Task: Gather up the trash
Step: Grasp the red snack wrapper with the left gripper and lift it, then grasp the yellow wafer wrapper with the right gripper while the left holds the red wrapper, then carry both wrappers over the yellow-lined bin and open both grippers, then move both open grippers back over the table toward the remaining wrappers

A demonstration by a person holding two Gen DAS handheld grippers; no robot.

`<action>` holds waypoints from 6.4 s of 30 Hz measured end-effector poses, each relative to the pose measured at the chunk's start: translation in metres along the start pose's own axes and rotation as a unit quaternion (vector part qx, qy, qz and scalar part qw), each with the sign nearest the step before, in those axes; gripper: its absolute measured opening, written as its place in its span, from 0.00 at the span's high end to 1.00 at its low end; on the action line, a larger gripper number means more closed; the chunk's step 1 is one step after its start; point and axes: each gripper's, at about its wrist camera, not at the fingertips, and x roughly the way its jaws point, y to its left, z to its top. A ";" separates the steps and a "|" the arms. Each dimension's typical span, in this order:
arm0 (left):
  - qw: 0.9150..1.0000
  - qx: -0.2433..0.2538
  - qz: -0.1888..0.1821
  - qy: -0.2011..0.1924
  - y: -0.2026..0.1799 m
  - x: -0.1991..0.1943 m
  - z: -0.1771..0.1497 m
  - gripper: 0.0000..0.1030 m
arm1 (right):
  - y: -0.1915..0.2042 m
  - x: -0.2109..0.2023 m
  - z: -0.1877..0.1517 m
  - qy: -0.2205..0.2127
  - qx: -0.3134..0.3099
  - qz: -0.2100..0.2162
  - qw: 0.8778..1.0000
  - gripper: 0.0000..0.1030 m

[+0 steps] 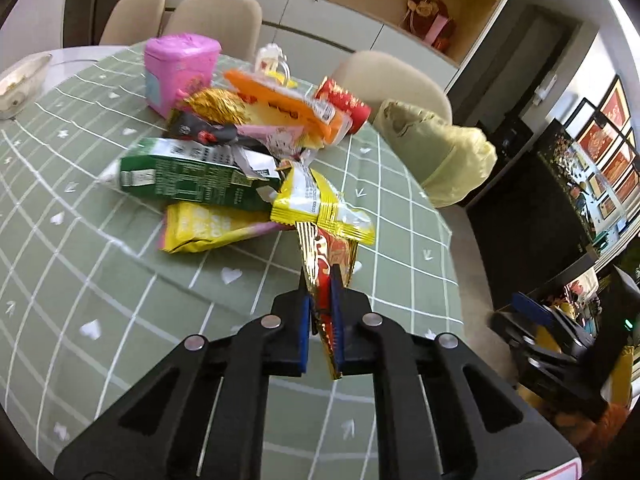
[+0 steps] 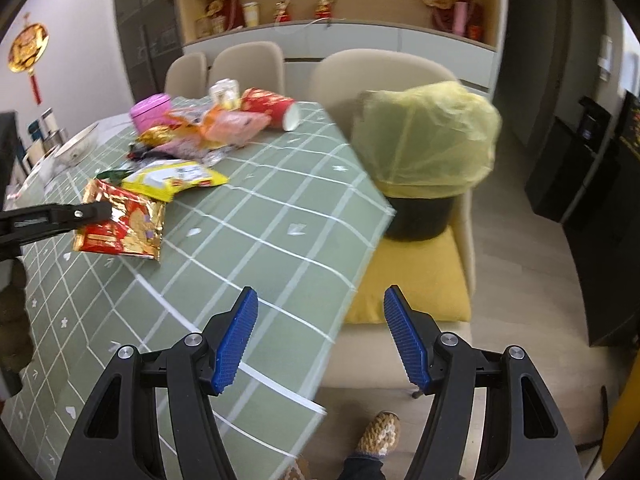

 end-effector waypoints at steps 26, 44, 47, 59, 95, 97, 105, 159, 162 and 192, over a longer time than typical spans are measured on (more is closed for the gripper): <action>0.998 -0.043 0.041 0.000 0.023 -0.029 -0.022 0.92 | 0.109 0.125 0.096 0.036 -0.062 0.069 0.995 0.44; 0.996 -0.059 0.065 -0.032 -0.047 -0.020 0.004 0.92 | 0.003 0.081 0.115 0.026 -0.082 0.163 0.983 0.85; 0.996 -0.051 0.059 -0.047 -0.066 -0.013 0.027 0.92 | -0.019 0.062 0.137 0.000 -0.082 0.168 0.982 0.85; 0.996 0.022 -0.040 -0.072 -0.186 0.079 0.153 0.92 | -0.177 0.027 0.213 -0.101 -0.047 0.083 0.990 0.85; 0.998 -0.016 0.056 -0.026 -0.232 0.246 0.228 0.56 | -0.264 0.188 0.329 -0.054 -0.078 0.144 0.985 0.85; 0.996 -0.007 0.073 -0.042 -0.235 0.234 0.222 0.55 | -0.259 0.196 0.328 -0.042 -0.088 0.150 0.984 0.85; 0.995 -0.017 0.094 -0.037 -0.227 0.224 0.206 0.55 | -0.252 0.215 0.317 -0.008 -0.083 0.154 0.984 0.83; 0.989 -0.089 0.120 -0.025 0.040 0.022 0.010 0.50 | -0.044 0.064 0.126 0.009 -0.063 0.127 0.990 0.47; 0.987 -0.091 0.131 -0.028 0.045 0.018 0.006 0.50 | -0.027 0.067 0.119 0.025 -0.081 0.152 0.985 0.47; 0.974 -0.205 0.095 -0.021 0.070 0.025 0.021 0.50 | -0.021 0.110 0.125 0.061 -0.023 0.159 0.985 0.95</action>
